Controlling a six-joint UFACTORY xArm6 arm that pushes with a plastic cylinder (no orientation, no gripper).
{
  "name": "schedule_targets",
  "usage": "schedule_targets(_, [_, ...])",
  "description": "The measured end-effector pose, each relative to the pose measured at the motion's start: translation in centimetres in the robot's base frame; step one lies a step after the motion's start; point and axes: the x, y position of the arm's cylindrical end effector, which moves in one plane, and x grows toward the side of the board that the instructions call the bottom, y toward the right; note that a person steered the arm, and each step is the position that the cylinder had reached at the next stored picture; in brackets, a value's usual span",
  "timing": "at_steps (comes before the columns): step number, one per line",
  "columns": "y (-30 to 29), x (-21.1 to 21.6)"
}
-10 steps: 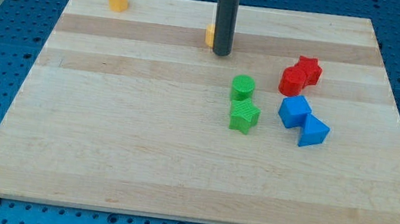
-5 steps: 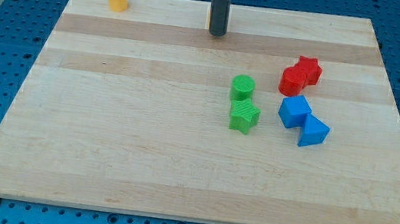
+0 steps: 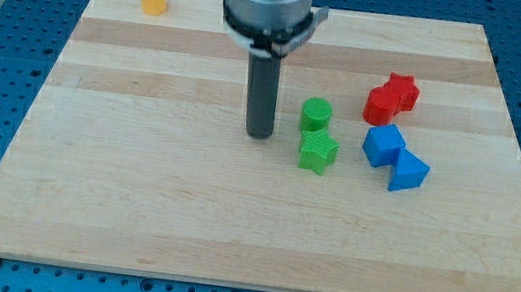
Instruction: Push the green star into the green circle
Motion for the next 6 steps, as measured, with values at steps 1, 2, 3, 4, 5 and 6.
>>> schedule_targets(1, [0.0,4.3])
schedule_targets(2, [2.3,6.2])
schedule_targets(3, [4.6,5.8])
schedule_targets(4, [6.3,4.3])
schedule_targets(5, [7.2,2.4])
schedule_targets(6, [8.3,1.0])
